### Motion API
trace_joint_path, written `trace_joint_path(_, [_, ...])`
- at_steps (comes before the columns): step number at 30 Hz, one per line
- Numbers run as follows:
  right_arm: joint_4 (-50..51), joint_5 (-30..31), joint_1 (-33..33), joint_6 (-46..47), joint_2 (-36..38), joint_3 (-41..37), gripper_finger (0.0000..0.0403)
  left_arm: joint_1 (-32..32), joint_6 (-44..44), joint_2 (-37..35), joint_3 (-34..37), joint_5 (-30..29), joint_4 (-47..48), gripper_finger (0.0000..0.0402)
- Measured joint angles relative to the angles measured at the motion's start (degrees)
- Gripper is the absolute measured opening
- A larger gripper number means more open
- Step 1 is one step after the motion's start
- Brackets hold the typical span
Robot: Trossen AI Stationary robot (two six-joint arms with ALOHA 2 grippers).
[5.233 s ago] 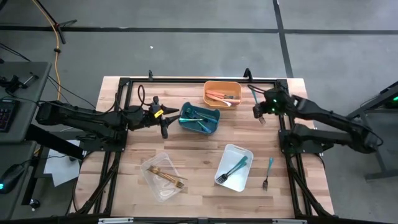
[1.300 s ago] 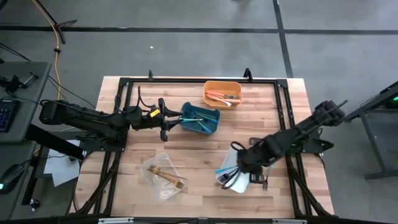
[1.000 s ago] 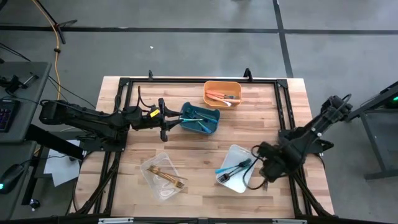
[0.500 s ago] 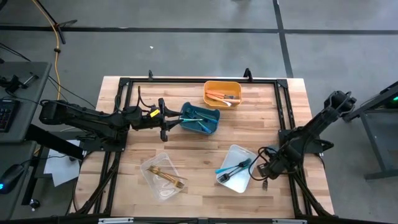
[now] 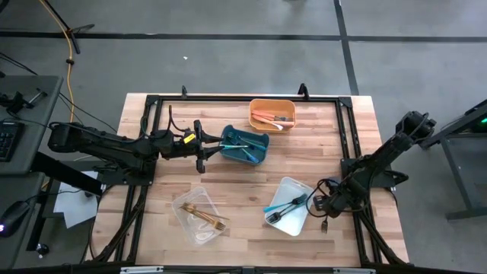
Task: Sort silverware by color (type)
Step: Put the blue-black fork into the white bin
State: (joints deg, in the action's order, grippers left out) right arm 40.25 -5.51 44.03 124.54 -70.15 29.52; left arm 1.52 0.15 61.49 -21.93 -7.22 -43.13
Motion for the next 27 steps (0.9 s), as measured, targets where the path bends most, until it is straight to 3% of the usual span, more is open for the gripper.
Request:
trace_joint_path(9, [-1.22, 2.46, 0.00, 0.16, -1.72, -0.31, 0.0156, 0.00, 0.00, 0.00, 0.00, 0.00, 0.02, 0.0115])
trace_joint_path(21, [-5.06, 1.27, 0.02, -1.57, -4.76, -0.23, 0.0154, -0.02, -0.05, 0.00, 0.00, 0.01, 0.06, 0.0115])
trace_joint_path(27, [-3.50, 0.76, 0.02, -1.58, -4.79, -0.22, 0.0106, -0.02, -0.03, -0.01, 0.00, 0.01, 0.04, 0.0115])
